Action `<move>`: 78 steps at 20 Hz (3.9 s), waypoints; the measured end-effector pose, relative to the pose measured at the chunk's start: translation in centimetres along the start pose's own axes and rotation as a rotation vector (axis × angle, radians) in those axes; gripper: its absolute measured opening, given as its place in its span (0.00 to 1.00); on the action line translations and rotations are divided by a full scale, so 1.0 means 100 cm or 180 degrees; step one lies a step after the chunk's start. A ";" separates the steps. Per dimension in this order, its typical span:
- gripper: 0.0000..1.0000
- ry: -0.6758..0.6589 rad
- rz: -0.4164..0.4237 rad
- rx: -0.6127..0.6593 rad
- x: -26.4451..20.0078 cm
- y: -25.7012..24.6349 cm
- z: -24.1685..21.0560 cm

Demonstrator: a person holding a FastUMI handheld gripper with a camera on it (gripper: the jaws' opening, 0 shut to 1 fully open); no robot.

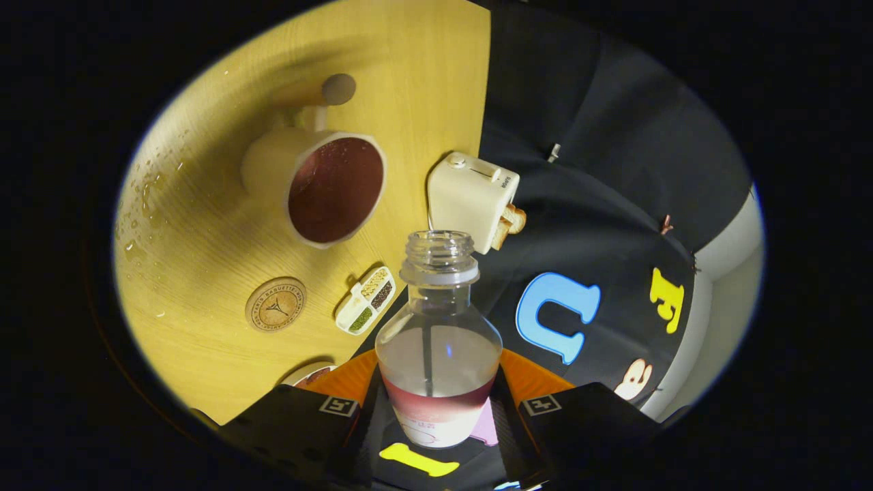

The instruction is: Take the bottle from table, then pour the juice into the cup, finally place the bottle on the coaster

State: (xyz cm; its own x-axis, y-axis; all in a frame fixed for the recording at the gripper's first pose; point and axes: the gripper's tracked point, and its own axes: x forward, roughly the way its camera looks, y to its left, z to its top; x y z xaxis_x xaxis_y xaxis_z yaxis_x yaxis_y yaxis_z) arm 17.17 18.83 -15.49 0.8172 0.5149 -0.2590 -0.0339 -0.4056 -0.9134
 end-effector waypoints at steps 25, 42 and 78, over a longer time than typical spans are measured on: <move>0.72 0.0158 -0.0226 0.5232 -0.017 -0.001 -0.070; 0.73 0.0158 -0.0570 0.6430 0.079 0.068 -0.085; 1.00 0.0278 -0.0644 0.6267 0.015 0.053 -0.077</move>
State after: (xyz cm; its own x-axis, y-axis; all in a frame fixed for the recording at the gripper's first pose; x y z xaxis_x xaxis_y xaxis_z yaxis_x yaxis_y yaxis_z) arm 22.61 11.64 -18.34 0.9091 0.3815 -0.1675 -0.3808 0.9239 0.0374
